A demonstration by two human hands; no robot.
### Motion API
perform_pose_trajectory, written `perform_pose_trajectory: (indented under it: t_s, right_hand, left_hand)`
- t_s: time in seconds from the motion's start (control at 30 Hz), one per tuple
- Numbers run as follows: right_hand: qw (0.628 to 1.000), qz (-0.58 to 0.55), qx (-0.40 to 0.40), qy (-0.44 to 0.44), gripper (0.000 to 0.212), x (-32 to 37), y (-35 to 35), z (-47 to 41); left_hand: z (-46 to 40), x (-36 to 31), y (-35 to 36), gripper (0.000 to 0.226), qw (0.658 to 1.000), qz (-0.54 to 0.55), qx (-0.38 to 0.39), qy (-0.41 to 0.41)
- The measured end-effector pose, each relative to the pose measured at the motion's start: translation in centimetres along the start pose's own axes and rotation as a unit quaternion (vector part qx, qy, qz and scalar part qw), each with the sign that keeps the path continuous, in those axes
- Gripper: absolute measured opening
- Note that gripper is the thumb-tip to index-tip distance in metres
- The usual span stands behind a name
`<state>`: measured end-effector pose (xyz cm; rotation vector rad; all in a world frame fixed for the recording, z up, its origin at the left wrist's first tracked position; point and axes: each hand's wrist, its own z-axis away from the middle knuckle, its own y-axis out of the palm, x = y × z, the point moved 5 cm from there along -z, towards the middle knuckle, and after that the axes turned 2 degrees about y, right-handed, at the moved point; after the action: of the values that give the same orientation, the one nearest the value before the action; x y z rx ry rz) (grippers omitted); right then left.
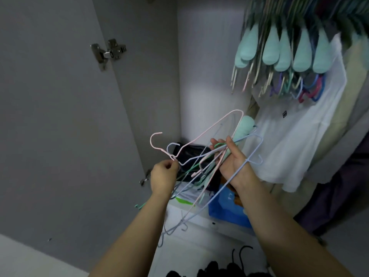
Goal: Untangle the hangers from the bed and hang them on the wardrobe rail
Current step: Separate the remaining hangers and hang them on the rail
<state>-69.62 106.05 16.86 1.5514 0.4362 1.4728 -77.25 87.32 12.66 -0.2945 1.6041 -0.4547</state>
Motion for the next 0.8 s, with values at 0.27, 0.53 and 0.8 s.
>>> perform_pose_trajectory:
  t_s: [0.27,0.53,0.8]
  right_hand:
    - [0.998,0.031,0.002,-0.052,0.085,0.3,0.6,0.4]
    - [0.997,0.066,0.024,-0.011,0.056,0.9,0.8,0.6]
    - [0.986,0.142,-0.089,-0.006,0.028,0.1,1.3,0.5]
  left_hand:
    - [0.2,-1.5,-0.8,0.030,0.995,-0.004,-0.034,0.096]
    - [-0.9,-2.6,-2.2,0.030,0.990,0.013,-0.031,0.139]
    - [-1.3,-1.4,0.9,0.033,0.967,-0.092,0.239,0.018]
